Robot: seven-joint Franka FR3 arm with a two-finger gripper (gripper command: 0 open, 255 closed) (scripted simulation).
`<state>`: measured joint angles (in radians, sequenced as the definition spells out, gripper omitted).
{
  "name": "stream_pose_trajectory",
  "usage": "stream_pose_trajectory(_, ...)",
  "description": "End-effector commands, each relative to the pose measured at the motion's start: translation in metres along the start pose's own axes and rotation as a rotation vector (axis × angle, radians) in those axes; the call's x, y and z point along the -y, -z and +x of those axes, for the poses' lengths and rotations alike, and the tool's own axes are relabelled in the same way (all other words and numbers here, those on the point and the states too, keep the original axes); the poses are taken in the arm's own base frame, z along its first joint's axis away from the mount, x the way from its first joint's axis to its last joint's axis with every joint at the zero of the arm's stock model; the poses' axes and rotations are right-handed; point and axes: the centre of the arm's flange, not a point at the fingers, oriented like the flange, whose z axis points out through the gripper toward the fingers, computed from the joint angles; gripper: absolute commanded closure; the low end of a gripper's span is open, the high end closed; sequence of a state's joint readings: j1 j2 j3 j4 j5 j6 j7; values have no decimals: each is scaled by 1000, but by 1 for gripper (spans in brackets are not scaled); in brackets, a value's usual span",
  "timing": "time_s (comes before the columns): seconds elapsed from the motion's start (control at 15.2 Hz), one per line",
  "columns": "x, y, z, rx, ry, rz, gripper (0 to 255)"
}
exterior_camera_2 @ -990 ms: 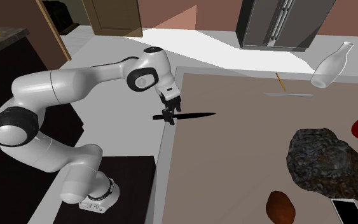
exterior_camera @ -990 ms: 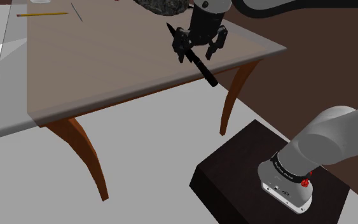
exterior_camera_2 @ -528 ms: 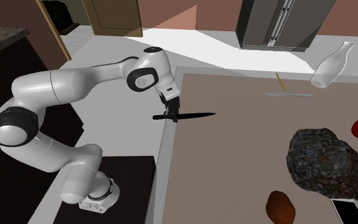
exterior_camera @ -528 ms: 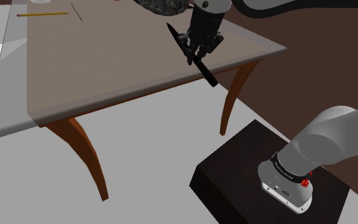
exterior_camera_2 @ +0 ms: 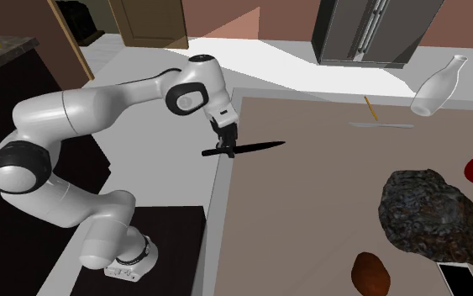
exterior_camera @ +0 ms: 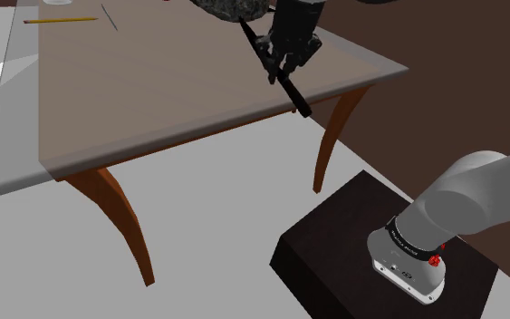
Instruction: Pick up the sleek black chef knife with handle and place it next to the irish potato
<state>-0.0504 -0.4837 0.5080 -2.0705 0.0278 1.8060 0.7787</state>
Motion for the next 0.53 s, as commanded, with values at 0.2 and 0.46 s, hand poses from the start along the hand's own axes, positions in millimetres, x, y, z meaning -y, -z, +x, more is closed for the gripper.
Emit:
stream_pose_trajectory(0.2, 0, 26, 7, 0, 0, 0, 255)
stream_pose_trajectory(0.46, -1, 46, 12, 0, 0, 0, 255)
